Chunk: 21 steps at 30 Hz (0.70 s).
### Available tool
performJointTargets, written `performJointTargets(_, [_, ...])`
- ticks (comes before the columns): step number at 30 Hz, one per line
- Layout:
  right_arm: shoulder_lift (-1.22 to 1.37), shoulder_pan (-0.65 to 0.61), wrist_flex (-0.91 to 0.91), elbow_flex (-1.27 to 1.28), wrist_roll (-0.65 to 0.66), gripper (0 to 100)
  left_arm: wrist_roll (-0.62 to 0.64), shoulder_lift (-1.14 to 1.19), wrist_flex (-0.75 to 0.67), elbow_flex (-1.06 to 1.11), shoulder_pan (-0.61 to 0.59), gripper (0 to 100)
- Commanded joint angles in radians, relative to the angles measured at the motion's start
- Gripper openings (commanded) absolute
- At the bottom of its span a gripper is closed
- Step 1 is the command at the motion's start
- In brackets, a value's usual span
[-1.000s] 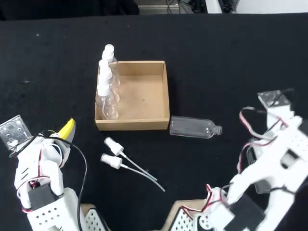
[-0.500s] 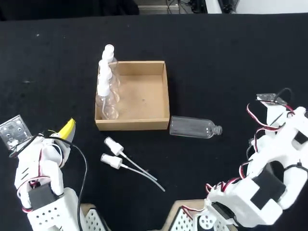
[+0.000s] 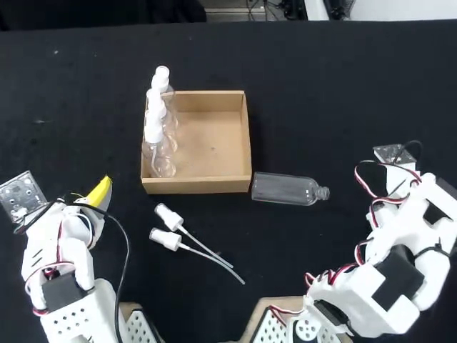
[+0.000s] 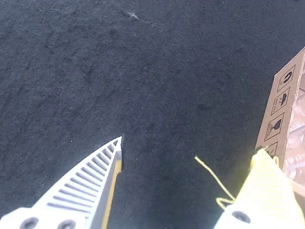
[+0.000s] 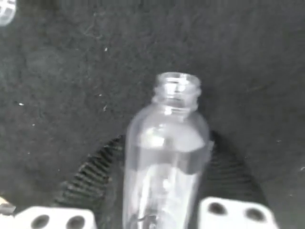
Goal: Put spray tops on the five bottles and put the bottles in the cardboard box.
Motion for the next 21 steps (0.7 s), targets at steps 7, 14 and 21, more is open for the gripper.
performJointTargets(7, [-0.045,-0.029,-0.017,-0.087,0.021,1.1,0.005,-0.003,-0.02,-0.012,-0.004,36])
performJointTargets(14, [0.002,-0.123,-0.106,-0.128,0.19,7.4,0.003,-0.003,-0.018,-0.012,-0.004,36])
performJointTargets(21, [0.01,-0.123,-0.04,-0.15,0.201,32.5,0.002,-0.003,-0.02,-0.012,-0.004,36])
